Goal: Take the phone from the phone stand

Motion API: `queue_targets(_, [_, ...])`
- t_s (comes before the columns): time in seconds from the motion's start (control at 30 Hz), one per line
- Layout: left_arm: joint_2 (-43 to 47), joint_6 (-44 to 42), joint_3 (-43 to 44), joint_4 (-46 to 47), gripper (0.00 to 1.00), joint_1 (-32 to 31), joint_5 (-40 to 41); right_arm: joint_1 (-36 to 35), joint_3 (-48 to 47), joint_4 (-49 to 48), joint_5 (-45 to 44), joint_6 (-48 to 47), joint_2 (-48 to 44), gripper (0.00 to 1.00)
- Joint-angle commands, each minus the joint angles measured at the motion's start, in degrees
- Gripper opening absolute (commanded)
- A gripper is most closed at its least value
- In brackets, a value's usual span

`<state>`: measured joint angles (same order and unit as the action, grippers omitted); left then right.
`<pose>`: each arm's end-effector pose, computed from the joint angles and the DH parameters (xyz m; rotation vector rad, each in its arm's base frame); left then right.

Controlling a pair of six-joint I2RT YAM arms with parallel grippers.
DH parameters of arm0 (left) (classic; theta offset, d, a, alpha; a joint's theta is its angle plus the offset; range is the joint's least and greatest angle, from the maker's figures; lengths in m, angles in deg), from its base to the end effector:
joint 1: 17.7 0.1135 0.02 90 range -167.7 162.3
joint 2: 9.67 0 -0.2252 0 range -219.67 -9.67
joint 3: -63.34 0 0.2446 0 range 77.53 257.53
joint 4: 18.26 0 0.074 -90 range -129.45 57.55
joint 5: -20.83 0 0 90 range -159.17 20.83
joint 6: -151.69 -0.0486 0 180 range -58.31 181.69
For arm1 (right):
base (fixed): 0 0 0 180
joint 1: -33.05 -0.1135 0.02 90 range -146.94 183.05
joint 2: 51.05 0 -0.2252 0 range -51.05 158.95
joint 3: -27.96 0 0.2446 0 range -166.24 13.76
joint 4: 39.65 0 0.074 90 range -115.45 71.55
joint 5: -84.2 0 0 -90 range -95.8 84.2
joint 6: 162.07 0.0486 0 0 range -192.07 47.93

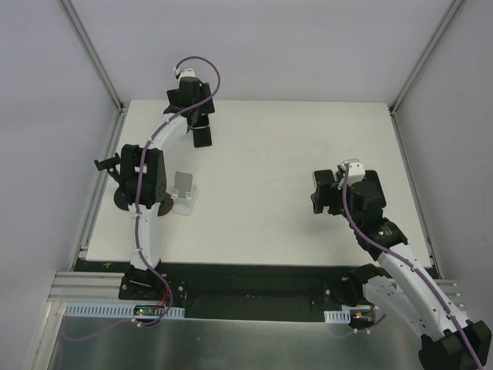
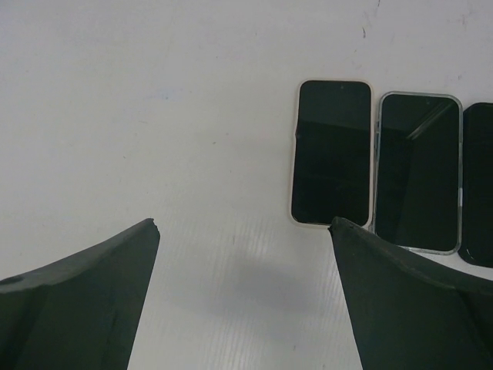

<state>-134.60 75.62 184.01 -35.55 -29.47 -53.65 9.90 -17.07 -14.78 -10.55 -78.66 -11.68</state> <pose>0.4973 -0.0903 0.2356 -0.2146 1.9208 -0.0355 0.1900 0.0769 0.2402 -0.4348 1.8563 0.1168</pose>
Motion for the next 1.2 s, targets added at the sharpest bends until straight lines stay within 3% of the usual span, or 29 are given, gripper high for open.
queue_targets(0.0, [-1.7,-1.1,2.8,2.9,0.99,-0.1,1.4,0.3,-2.3,1.5,-1.7,-1.5,0.9,0.96])
queue_targets(0.27, [-3.9,-3.0,2.6,4.1,0.99,-1.1,3.7,0.7,-3.1,1.5,-0.9,-1.6,3.8,0.96])
queue_targets(0.37, [-3.9,-2.9,1.9,4.1,0.93,-1.1,3.9,0.6,-3.4,1.5,-0.7,-1.8,4.2,0.96])
queue_targets(0.6, [-2.1,-2.8,1.5,4.4,0.63,-1.7,1.6,0.8,-3.4,1.4,-0.3,-1.8,4.7,0.96])
queue_targets(0.63, [-1.8,-2.7,1.4,4.4,0.54,-1.7,1.4,0.8,-3.5,1.4,-0.2,-1.8,4.8,0.96])
queue_targets(0.87, [3.1,-2.6,0.0,5.1,0.20,-2.1,1.1,0.9,-3.4,1.4,0.4,-1.8,4.1,0.96])
queue_targets(1.0, [5.8,-2.6,-0.7,5.6,0.11,-2.2,1.2,0.9,-3.3,1.5,0.7,-1.7,3.7,0.96])
queue_targets(1.17, [9.5,-3.6,-1.4,5.5,0.07,-2.2,0.7,0.9,-3.4,1.5,1.4,-1.5,3.2,0.96])
